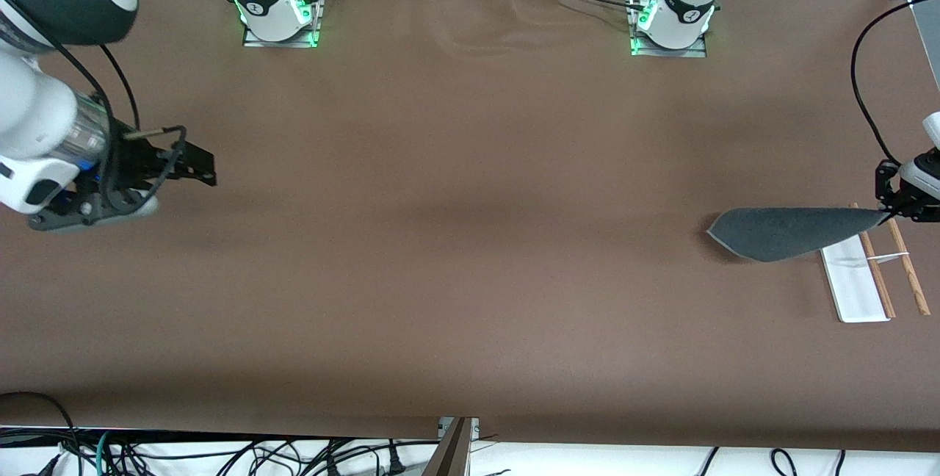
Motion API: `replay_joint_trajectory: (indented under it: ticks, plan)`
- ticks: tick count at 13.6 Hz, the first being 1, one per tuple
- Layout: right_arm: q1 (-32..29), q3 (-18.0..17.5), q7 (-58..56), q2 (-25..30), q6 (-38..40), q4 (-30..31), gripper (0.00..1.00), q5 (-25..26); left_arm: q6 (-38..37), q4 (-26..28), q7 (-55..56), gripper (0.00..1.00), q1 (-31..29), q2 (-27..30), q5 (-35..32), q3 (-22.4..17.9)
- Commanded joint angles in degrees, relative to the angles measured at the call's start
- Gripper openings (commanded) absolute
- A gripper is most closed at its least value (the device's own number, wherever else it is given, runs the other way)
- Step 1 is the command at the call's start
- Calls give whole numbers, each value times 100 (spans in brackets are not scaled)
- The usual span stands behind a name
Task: Pass towel and hang on rack
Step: 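Lower the towel over the wooden dowels with the left gripper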
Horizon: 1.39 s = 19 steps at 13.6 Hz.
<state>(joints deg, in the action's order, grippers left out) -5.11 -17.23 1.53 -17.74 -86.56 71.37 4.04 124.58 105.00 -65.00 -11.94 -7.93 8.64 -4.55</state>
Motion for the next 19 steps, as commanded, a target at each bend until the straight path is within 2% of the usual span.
replay_joint_trajectory:
  ticks: [1,4,7,9,11,14,19]
  plan:
    - [-226,350,-47,639,25,342,100,35,-180,-322,-302,0,-46,-235,-117,7]
    - [-262,790,-65,833,183,543,100,18,-180,-689,-775,0,-343,-629,-47,-11]
    - [-262,887,-275,1096,166,1009,100,53,-223,-1033,-1556,0,-686,-824,-134,-11]
    - [-253,914,-433,1124,236,1019,100,62,-381,-1410,-2155,0,-835,-1113,-65,-11]
    - [-253,1089,-1055,1115,403,1028,100,53,-557,-1675,-2227,0,-1187,-1377,-38,16]
    - [-174,1116,-892,1124,526,1028,100,53,-549,-1693,-2402,0,-1451,-1579,101,16]
    - [-156,1187,-750,1080,579,1019,100,62,-531,-2642,-3316,0,-2127,-2476,514,16]
